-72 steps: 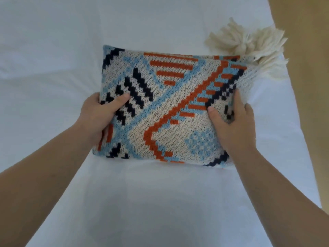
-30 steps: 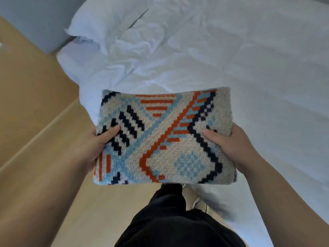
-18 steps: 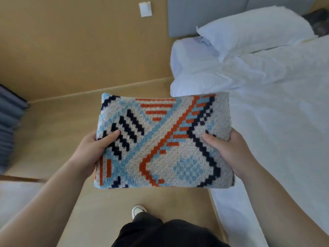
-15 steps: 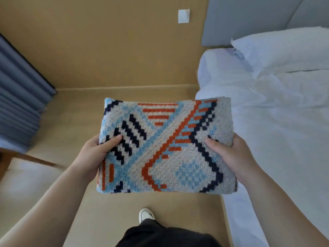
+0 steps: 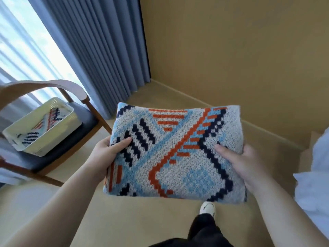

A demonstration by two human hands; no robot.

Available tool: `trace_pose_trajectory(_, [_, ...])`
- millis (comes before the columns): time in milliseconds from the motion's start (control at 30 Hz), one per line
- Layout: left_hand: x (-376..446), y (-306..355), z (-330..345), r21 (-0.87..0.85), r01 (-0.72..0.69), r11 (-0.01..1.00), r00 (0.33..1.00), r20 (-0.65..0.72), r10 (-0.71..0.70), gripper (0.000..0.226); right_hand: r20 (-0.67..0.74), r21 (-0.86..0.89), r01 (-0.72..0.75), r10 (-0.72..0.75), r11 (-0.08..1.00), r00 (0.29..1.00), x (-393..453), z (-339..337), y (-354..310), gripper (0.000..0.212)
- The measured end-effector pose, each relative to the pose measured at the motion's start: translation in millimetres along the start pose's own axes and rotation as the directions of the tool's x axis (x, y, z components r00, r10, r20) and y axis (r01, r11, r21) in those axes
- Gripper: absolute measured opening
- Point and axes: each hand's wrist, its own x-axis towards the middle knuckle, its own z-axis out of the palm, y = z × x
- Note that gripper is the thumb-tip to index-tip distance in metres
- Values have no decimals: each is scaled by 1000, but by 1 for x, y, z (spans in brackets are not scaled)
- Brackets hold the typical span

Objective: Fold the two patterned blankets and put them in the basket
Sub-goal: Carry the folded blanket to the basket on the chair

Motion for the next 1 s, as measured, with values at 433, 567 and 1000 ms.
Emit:
trace_pose_trajectory(433, [97, 49, -102, -249, -32, 968, 848, -520, -106, 43, 546, -200, 61, 59, 978, 836, 286, 198, -102, 36])
trace_pose_trajectory(567, [106, 40, -161, -365, -70, 928, 733, -650, -200, 30, 678, -239, 118, 79, 964, 731, 319, 308, -124, 35])
trace_pose_trajectory(1000, [206, 35, -435, -535, -58, 843, 509, -742, -436, 38, 801, -290, 103, 182, 951, 571, 384, 658, -129, 39])
